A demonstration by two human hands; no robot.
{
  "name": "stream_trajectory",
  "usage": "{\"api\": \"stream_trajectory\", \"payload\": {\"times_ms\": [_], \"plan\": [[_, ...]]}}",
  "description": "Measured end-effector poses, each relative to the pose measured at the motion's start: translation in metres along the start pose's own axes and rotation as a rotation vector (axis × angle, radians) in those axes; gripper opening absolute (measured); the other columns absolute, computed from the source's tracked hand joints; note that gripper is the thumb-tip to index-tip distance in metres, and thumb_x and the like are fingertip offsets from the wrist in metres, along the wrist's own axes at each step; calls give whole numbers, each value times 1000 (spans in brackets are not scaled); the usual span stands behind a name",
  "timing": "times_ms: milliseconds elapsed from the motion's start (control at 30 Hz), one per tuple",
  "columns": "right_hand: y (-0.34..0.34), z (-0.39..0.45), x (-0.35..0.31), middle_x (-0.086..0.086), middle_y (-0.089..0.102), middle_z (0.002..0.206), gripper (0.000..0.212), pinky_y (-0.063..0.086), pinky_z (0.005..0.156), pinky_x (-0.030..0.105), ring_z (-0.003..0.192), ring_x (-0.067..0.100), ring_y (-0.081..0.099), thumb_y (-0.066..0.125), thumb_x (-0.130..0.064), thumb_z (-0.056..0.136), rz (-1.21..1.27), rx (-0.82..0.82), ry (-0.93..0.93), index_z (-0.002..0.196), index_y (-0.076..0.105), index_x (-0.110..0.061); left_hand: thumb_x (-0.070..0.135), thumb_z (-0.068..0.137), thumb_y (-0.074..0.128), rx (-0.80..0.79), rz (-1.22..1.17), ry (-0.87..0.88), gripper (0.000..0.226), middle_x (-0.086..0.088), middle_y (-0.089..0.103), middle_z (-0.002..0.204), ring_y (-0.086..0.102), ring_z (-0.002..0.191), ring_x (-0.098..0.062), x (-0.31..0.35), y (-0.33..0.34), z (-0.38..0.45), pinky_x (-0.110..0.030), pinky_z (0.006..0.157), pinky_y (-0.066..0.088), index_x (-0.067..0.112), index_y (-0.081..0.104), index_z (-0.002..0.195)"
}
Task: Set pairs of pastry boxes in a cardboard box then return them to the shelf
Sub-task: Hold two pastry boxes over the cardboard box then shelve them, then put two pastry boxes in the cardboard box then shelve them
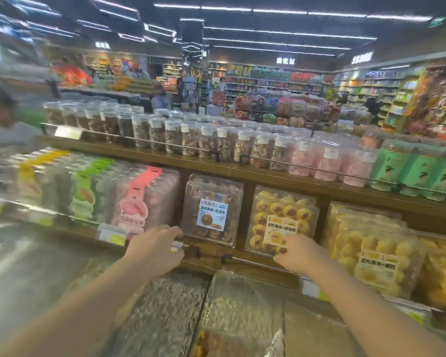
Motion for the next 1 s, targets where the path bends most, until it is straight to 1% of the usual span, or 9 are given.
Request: {"api": "stream_trajectory", "payload": {"times_ms": [67, 200, 300, 467, 533, 633, 733, 900, 1000], "plan": [[4, -6, -28, 5, 55, 143, 64, 52, 97, 39, 127, 28, 55, 56, -53, 90, -25, -34, -68, 147, 46, -27, 49, 89, 56, -9, -27, -98, 46, 9, 65, 131, 61, 122, -22, -16, -2, -28, -37, 94, 51, 39, 56, 134], [16, -26, -97, 1, 60, 135, 56, 54, 92, 38, 120, 25, 59, 58, -51, 89, -72, -28, -295, 139, 52, -27, 61, 82, 55, 18, -116, -251, 49, 20, 62, 133, 60, 127, -16, -37, -4, -91, -36, 100, 52, 47, 57, 129], [34, -53, -152, 1, 58, 138, 57, 53, 95, 42, 123, 25, 58, 58, -51, 88, -114, -59, -479, 138, 52, -27, 70, 70, 43, 39, -186, -377, 67, 19, 61, 135, 60, 126, -16, -50, -9, -150, -37, 100, 53, 46, 59, 131], [71, -120, -248, 1, 58, 136, 57, 54, 93, 43, 121, 26, 58, 57, -51, 90, -147, -150, -755, 139, 50, -24, 58, 90, 57, 53, -116, -626, 48, 15, 59, 138, 60, 125, -19, -99, -13, -266, -33, 93, 50, 42, 55, 136], [84, -155, -286, 2, 56, 140, 61, 51, 96, 41, 127, 27, 55, 58, -51, 89, -159, -178, -848, 143, 48, -24, 56, 93, 56, 53, -87, -721, 49, 17, 58, 139, 60, 124, -17, -118, -19, -319, -32, 89, 48, 42, 52, 139], [100, -213, -338, 5, 57, 145, 63, 49, 102, 39, 131, 27, 54, 60, -51, 89, -185, -191, -996, 144, 50, -23, 53, 92, 56, 82, -68, -894, 49, 19, 59, 136, 57, 129, -15, -147, -25, -406, -35, 99, 49, 45, 51, 139], [113, -280, -383, 3, 57, 144, 61, 49, 101, 38, 130, 25, 55, 60, -46, 88, -186, -189, -1138, 144, 50, -24, 50, 93, 57, 103, -62, -1046, 45, 17, 59, 136, 57, 128, -15, -168, -27, -497, -36, 97, 50, 43, 51, 137], [139, -398, -438, -4, 56, 143, 63, 52, 97, 40, 125, 22, 57, 61, -48, 85, -221, -254, -1320, 145, 47, -32, 52, 94, 57, 105, -99, -1289, 56, 15, 59, 139, 57, 128, -14, -178, -26, -647, -36, 97, 50, 43, 41, 147], [162, -476, -464, -4, 53, 147, 67, 50, 97, 39, 131, 22, 53, 61, -49, 86, -257, -289, -1441, 149, 43, -32, 52, 93, 58, 123, -105, -1407, 58, 15, 60, 138, 58, 128, -13, -172, -19, -737, -34, 98, 50, 42, 40, 148]]}}
Point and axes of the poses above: each hand's wrist, its own z-axis towards the middle knuckle, its own y-axis out of the palm, x = y × z, the point moved 6 cm from there along z, towards the middle knuckle
